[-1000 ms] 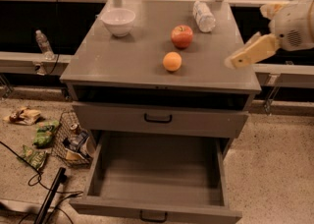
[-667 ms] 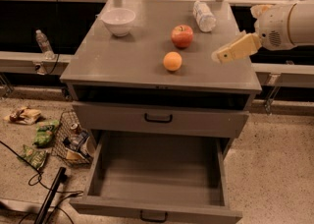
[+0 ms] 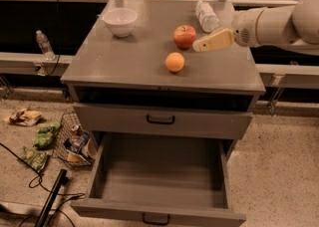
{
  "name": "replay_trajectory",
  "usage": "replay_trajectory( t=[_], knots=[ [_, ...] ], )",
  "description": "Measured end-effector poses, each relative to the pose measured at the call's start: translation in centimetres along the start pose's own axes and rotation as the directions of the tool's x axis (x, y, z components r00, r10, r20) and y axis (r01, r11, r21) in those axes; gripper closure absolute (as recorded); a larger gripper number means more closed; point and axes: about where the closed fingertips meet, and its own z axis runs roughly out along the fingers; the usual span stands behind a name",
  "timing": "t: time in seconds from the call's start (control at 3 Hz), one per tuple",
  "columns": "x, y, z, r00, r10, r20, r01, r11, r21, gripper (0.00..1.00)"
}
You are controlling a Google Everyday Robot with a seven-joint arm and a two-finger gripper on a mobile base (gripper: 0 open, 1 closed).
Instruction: Place apple into middle drawer
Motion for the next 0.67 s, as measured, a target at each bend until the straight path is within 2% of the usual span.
replay_trajectory(
  t=[0.33,0.67],
  knots=[
    [-0.2,-1.6,3.1,0.999,0.022,0.038,-0.022,0.9997,-0.005,0.00],
    [0.3,-3.9,7.9,0.999,0.009,0.048,-0.009,0.9998,0.018,0.00]
  ],
)
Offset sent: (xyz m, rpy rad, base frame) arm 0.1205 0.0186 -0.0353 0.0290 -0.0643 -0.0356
